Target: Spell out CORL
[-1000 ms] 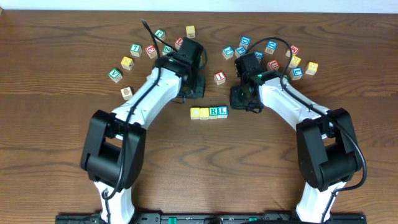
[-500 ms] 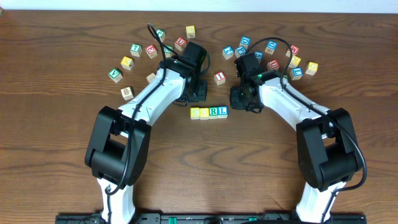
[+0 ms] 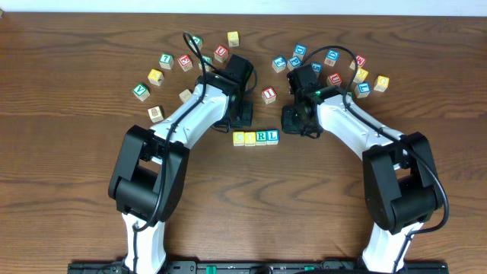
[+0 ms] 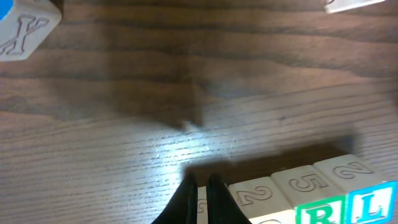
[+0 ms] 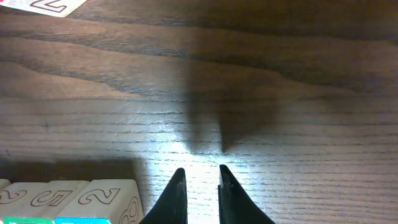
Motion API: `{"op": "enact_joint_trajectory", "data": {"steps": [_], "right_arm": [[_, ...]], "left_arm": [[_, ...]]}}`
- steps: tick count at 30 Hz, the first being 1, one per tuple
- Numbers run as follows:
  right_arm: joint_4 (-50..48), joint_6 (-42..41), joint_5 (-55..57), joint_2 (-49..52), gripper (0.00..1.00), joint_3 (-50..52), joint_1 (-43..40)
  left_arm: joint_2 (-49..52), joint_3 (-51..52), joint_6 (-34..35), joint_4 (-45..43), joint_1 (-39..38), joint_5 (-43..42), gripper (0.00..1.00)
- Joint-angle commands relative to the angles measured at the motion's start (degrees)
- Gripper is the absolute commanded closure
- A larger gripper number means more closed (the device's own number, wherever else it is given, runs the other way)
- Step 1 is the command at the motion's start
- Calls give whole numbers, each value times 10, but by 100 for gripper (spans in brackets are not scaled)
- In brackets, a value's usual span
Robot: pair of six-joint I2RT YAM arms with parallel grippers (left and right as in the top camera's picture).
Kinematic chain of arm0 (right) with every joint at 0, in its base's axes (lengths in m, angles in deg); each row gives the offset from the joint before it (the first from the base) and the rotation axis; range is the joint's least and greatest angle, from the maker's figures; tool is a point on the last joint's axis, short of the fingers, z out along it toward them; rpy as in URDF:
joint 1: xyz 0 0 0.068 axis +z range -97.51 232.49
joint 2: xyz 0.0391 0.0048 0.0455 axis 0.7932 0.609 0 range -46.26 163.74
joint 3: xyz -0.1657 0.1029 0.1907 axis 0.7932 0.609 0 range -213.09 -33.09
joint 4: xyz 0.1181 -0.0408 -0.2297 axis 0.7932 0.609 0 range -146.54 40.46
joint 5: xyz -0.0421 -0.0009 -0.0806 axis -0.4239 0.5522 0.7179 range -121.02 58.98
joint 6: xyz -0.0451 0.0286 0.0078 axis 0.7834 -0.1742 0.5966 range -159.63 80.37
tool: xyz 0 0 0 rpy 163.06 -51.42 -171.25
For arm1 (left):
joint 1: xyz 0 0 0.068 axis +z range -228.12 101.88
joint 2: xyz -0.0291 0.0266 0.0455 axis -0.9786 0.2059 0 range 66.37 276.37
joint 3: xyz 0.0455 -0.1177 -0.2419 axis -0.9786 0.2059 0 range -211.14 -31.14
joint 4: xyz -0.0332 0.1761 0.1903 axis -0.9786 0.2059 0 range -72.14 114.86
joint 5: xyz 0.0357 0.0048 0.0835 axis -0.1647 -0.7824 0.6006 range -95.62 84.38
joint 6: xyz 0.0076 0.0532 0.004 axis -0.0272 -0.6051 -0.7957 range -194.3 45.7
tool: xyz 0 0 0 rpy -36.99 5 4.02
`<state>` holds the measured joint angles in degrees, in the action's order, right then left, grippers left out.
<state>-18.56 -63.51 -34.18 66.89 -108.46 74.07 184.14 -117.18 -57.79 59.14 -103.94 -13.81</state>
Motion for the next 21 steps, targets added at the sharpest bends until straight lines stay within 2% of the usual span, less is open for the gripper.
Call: {"op": "enact_joint_trajectory", "data": {"steps": [1,21], "right_arm": [[0,-5,7,4,87,-6,3],[0,-5,7,4,86,-6,4]], "left_arm": [[7,7,3,4,0,16,93],[7,7,3,17,0,15,93]]}}
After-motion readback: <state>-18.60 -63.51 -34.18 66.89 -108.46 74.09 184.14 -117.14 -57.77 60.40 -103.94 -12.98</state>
